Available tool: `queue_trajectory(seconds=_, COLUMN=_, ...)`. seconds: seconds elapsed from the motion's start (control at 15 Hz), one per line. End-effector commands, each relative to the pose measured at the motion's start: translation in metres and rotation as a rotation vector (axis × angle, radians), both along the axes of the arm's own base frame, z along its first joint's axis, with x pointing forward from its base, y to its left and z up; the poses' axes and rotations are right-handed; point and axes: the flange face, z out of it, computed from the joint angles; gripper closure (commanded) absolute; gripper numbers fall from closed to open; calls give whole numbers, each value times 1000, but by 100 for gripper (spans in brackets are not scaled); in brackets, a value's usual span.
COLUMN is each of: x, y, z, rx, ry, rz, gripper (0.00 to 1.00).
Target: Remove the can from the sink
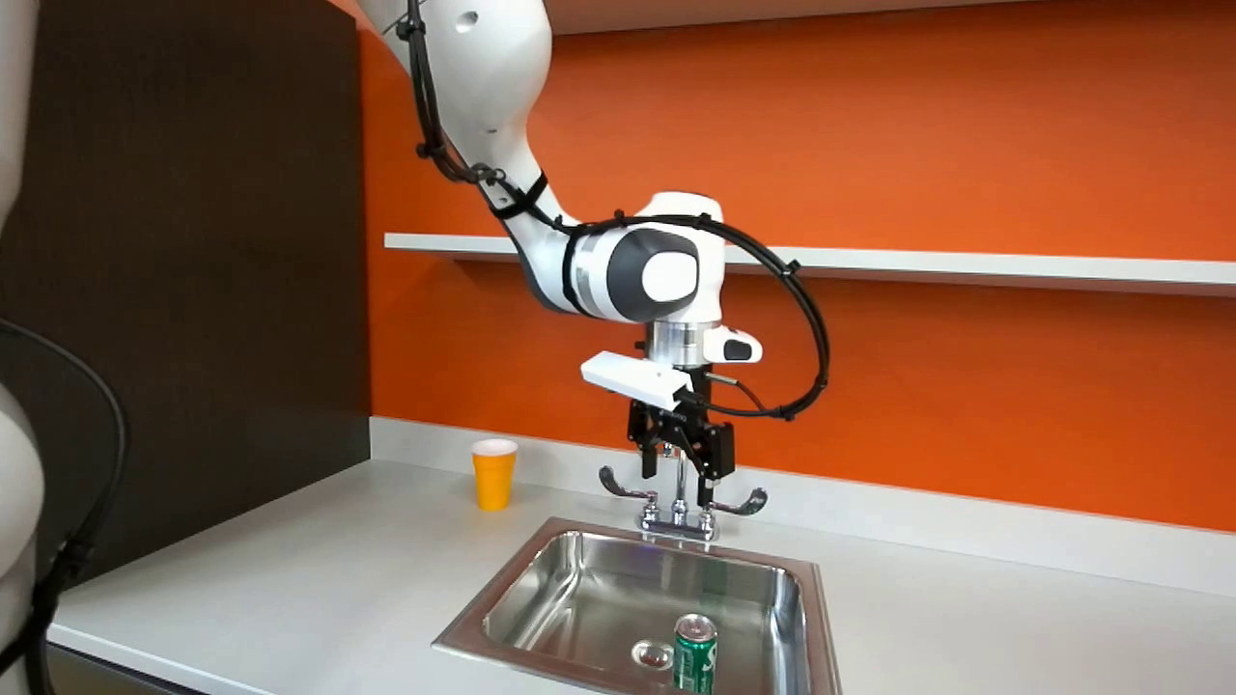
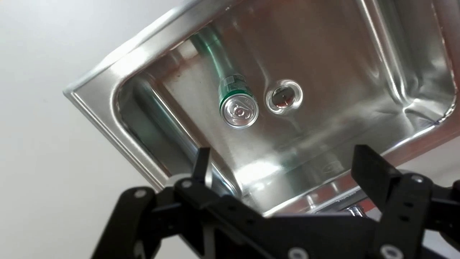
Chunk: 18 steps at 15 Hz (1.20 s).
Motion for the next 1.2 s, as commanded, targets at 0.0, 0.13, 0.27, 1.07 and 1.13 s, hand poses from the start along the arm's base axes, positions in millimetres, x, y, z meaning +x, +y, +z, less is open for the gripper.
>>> queue_trajectory(seconds=0.0, x=8, y=-14, z=-22, rx=12, ry=-23, rz=-14, gripper=0)
queue_trajectory(seconds=0.13, x=10, y=-19, z=-35, rx=20, ry=-31, rz=-30, gripper=0)
queue_trajectory(seconds=0.27, x=11, y=-25, z=-49, rx=28, ry=-36, rz=-48, gripper=0)
queue_trajectory(seconds=1.07, x=30, y=-38, z=-120, rx=37, ry=30, rz=-62, gripper=0)
queue_trajectory(seconds=1.13, x=32, y=-38, z=-126, rx=36, ry=38, rz=-58, gripper=0)
